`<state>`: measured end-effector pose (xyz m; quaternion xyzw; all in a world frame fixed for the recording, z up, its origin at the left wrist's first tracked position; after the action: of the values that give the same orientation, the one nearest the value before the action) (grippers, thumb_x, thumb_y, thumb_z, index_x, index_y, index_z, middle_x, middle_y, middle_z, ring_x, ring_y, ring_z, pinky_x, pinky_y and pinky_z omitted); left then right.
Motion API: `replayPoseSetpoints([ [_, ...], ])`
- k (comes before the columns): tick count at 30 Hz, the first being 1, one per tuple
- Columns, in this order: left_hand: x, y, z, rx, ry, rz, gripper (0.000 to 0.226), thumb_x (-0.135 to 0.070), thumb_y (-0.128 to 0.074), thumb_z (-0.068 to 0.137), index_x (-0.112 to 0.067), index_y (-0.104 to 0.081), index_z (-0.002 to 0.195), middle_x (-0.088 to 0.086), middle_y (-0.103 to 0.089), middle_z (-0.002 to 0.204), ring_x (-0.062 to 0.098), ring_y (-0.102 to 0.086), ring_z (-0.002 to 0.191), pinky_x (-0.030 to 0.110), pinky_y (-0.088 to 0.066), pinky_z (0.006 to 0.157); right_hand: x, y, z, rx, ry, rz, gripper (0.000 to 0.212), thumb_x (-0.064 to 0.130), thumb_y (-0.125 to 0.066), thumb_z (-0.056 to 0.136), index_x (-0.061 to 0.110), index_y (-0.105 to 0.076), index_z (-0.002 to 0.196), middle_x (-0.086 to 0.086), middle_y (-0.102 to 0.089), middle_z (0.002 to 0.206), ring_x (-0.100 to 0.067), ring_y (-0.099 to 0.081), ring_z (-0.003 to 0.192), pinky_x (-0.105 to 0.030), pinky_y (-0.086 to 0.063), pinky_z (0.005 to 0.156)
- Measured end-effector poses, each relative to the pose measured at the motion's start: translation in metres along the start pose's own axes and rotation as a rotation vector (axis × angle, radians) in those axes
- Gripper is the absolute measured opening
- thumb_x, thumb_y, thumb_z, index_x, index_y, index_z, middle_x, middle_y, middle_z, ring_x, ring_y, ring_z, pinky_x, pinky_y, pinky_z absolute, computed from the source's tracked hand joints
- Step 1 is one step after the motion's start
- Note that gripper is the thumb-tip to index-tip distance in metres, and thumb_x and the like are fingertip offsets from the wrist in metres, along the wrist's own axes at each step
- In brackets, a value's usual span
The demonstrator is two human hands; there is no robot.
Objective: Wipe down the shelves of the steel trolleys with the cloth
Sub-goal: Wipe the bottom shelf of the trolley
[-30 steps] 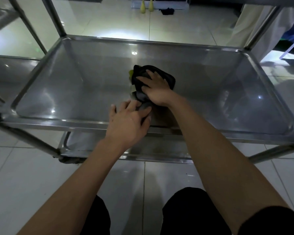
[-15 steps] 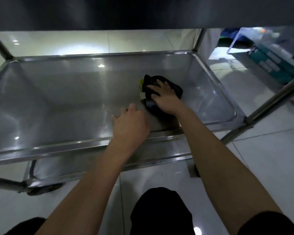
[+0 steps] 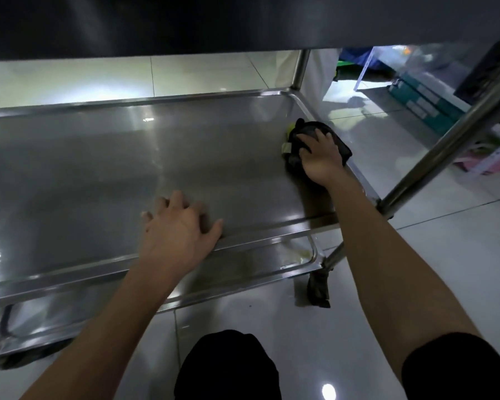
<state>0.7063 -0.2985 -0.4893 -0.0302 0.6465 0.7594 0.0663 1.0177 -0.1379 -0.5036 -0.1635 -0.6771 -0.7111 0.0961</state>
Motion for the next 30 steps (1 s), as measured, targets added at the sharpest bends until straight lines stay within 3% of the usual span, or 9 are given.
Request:
replayPoseSetpoints([
  [8,0.001,0.004,-0.006,-0.054,-0.038,-0.042,0.053,-0.076,-0.039,0.08,-0.033,-0.069,0.091,0.001,-0.056,0.103,0.031,-0.056,0.099,0.05,-0.049,0.078,0.01,-0.001,-0.025,0.033,0.042,-0.01,0.044,0.033,-0.033,0.103,0.037,-0.039,0.147,-0.004,-0.015,0.164,-0.028,-0.009,0.151,-0.05,-0.011,0.121],
  [16,0.001,0.003,-0.009,0.077,-0.043,-0.058,0.049,-0.069,-0.048,0.087,-0.028,-0.069,0.102,0.005,-0.051,0.115,0.034,-0.052,0.111,0.057,-0.043,0.096,0.021,-0.002,-0.094,0.065,0.114,0.028,0.043,0.029,-0.037,0.102,0.034,-0.044,0.145,-0.009,-0.021,0.162,-0.031,-0.014,0.149,-0.055,-0.015,0.119],
  [24,-0.002,-0.001,-0.02,0.115,-0.046,-0.032,0.049,-0.064,-0.045,0.093,-0.024,-0.066,0.109,0.007,-0.047,0.124,0.034,-0.045,0.123,0.062,-0.034,0.105,0.018,-0.005,-0.154,0.061,0.033,0.008,0.043,0.033,-0.036,0.103,0.035,-0.043,0.145,-0.003,-0.017,0.164,-0.026,-0.01,0.151,-0.043,-0.014,0.121],
  [30,-0.002,0.0,-0.025,0.118,-0.081,-0.02,0.046,-0.059,-0.042,0.097,-0.022,-0.063,0.113,0.008,-0.047,0.126,0.033,-0.043,0.125,0.064,-0.034,0.104,0.058,-0.019,-0.184,0.033,0.101,0.045,0.041,0.033,-0.04,0.103,0.035,-0.048,0.143,-0.003,-0.023,0.163,-0.028,-0.014,0.15,-0.04,-0.014,0.12],
])
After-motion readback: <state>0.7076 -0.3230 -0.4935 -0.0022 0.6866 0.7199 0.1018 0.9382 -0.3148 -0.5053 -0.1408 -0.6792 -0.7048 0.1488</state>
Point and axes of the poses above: each hand's wrist, its own z-axis towards the middle knuckle, its own y-axis out of the back of the hand, x = y × z, the point moved 8 cm from there along z, towards the middle knuckle
